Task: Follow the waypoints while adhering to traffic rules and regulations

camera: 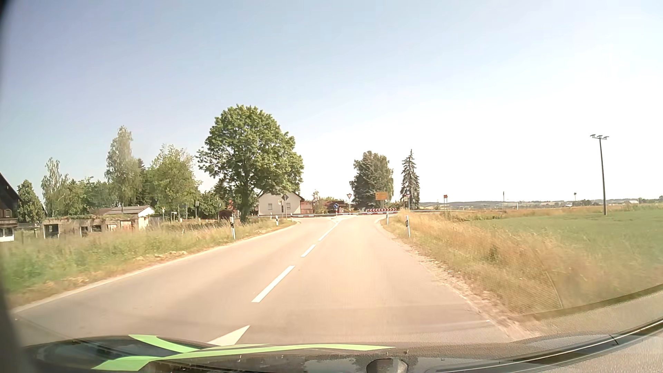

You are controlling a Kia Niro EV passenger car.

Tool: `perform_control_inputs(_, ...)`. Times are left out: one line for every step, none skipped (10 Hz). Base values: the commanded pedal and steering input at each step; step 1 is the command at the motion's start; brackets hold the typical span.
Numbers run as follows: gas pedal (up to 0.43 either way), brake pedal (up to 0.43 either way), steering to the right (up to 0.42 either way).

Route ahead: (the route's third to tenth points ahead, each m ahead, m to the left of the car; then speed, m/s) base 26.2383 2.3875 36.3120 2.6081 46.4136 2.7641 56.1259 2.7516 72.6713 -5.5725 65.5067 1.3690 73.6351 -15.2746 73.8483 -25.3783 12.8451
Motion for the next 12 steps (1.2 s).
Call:
perform_control_inputs(0.059, 0.000, 0.002)
perform_control_inputs(0.059, 0.000, 0.001)
perform_control_inputs(0.047, 0.000, 0.001)
perform_control_inputs(0.000, 0.000, 0.001)
perform_control_inputs(0.000, 0.000, 0.001)
perform_control_inputs(0.000, 0.000, 0.001)
perform_control_inputs(0.000, 0.000, 0.001)
perform_control_inputs(0.000, 0.000, 0.000)
perform_control_inputs(0.000, 0.000, 0.001)
perform_control_inputs(0.000, 0.000, 0.000)
perform_control_inputs(0.000, 0.000, 0.000)
perform_control_inputs(0.000, 0.000, 0.001)
